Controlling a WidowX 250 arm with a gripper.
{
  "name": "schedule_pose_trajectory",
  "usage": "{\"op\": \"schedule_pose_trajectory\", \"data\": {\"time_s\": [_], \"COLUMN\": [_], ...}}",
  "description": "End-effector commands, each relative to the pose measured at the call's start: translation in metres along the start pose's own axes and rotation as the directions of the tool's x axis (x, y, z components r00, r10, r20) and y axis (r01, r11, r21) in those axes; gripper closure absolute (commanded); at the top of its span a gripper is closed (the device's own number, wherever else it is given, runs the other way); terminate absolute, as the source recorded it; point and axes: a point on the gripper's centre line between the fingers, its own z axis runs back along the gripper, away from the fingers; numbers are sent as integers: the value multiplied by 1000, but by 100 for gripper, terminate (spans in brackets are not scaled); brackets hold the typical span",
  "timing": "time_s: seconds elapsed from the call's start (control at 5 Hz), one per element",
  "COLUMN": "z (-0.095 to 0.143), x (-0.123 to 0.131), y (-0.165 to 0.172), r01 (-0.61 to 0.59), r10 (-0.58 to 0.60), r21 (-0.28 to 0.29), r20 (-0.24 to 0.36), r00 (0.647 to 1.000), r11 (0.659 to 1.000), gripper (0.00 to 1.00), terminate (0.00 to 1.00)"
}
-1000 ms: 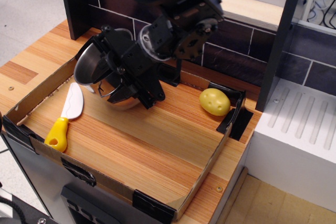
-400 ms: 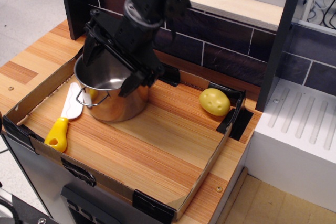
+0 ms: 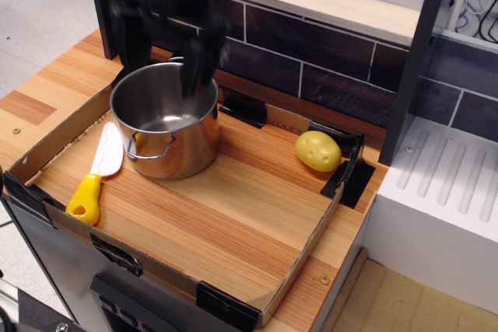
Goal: Upright metal pot
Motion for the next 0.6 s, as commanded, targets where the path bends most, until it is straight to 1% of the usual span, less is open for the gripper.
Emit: {"op": "schedule_pose_trajectory", "data": {"time_s": [0.0, 0.2, 0.4], "z": [82, 98, 98], "x": [-1, -7, -7], "y": [23, 36, 36], "r01": [-48, -63, -63], "r10": [67, 85, 85], "r21": [-182, -193, -193], "r20": [100, 108, 108], "r00": [993, 990, 990], "r11": [982, 979, 979], "gripper": [0, 0, 0], "terminate": [0, 0, 100]}}
